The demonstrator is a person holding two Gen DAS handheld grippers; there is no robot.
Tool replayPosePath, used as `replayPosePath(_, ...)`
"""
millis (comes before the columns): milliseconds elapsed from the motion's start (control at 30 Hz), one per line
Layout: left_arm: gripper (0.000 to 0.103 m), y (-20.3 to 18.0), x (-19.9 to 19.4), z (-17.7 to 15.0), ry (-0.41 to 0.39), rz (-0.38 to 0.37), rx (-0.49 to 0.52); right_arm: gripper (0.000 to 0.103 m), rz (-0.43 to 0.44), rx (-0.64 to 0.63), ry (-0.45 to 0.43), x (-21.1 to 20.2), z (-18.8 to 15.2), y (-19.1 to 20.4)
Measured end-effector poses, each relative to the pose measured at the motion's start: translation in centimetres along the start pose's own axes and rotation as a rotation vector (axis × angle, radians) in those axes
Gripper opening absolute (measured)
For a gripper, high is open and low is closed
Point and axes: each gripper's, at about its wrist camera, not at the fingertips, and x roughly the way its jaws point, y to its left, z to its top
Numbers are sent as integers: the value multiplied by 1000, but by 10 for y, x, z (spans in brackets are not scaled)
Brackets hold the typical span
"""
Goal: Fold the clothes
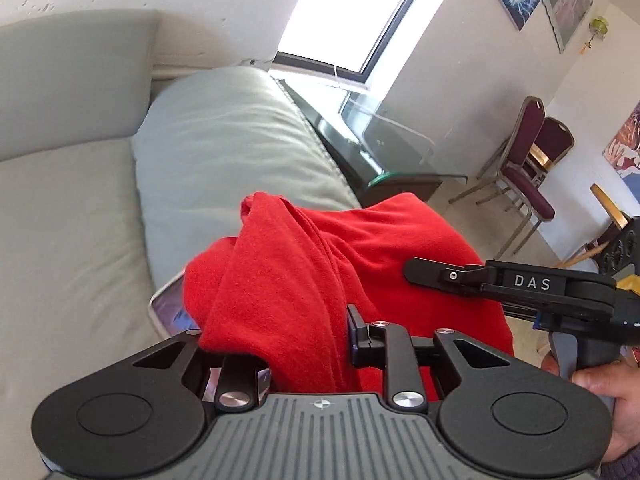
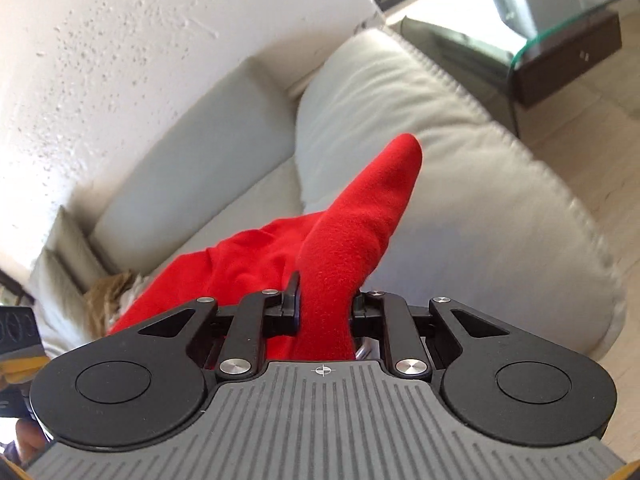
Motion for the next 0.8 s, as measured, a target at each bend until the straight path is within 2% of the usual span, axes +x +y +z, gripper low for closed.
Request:
replayPosePath(100,23,-8,34,22,-114,-45,5,19,-56,-67,-135,4,44,-16)
replayPosePath(133,26,-4,47,25,-120,-62,-25,19,-59,-85,-179,5,55,-19)
replayPosePath(167,26,5,66,24,-77,-64,-92,19,-61,-91,-215,7,65,-25)
replayPosePath(233,27,30,109,16,74,-38,-266,26,-60,-8,-193,25,75,-51)
replayPosePath(267,27,42,130,12,150,-25,-353,36,-80,51,-122,40,74,-69)
replayPosePath(300,28,51,144,7,190,-20,-408,51,-101,109,-50,55,72,-86)
replayPosePath(333,36,56,147,1,180,-25,-423,52,-125,160,20,70,70,-102)
replayPosePath(367,37,59,148,-4,170,-33,-429,52,-153,174,70,80,61,-113)
replayPosePath(433,39,58,141,-6,158,-42,-401,52,-131,155,54,76,45,-124)
replayPosePath(500,39,55,136,-5,159,-36,-358,62,-89,159,39,65,34,-130)
replayPosePath(533,38,53,133,-4,158,-29,-335,62,-74,155,33,60,29,-131)
replayPosePath(567,38,50,129,-2,157,-18,-307,55,-88,124,29,58,26,-128)
replayPosePath(600,28,48,126,0,155,-7,-280,31,-102,94,24,55,23,-124)
replayPosePath(633,21,45,122,1,153,4,-253,24,-114,67,19,52,20,-120)
replayPosePath(667,20,43,118,3,151,15,-226,20,-114,59,11,48,16,-116)
replayPosePath(733,22,38,121,9,167,47,-199,18,-88,98,2,40,18,-113)
replayPosePath(767,26,37,122,11,180,70,-190,18,-84,118,12,37,19,-111)
replayPosePath(800,38,40,121,11,194,100,-182,18,-95,133,38,37,17,-112)
